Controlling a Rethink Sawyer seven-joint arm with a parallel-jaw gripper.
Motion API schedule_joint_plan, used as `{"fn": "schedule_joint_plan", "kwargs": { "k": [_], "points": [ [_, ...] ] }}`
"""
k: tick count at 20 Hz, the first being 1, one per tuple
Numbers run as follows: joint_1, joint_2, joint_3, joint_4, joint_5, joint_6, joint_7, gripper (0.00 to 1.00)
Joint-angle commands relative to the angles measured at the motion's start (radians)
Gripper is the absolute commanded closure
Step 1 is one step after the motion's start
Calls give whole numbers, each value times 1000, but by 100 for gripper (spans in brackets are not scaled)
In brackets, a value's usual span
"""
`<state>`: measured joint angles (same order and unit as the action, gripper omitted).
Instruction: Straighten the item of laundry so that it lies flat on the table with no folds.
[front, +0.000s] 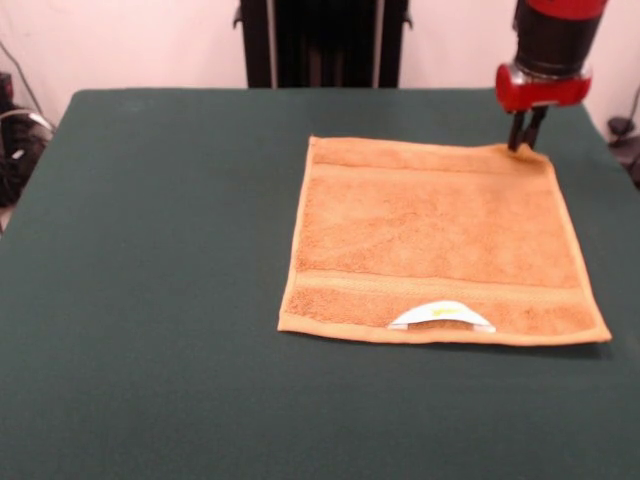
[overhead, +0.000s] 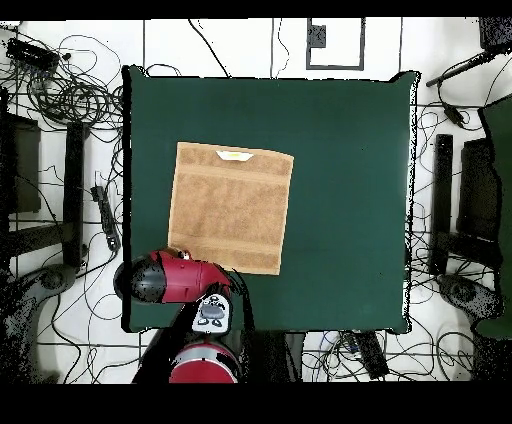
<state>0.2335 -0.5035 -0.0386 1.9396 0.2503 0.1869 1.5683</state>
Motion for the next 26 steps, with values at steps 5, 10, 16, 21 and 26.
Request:
{"fn": "schedule_joint_plan", "kwargs": {
  "k": [5, 10, 16, 21, 26],
  "points": [
    [32, -2, 125, 110, 82, -17, 301, 100],
    [31, 11, 122, 105, 82, -28, 290, 100],
    [45, 21, 102, 92, 80, -29, 284, 100],
    [52, 36, 92, 88, 89, -48, 297, 100],
    [59, 29, 71, 112, 91, -72, 316, 100]
  ]
}}
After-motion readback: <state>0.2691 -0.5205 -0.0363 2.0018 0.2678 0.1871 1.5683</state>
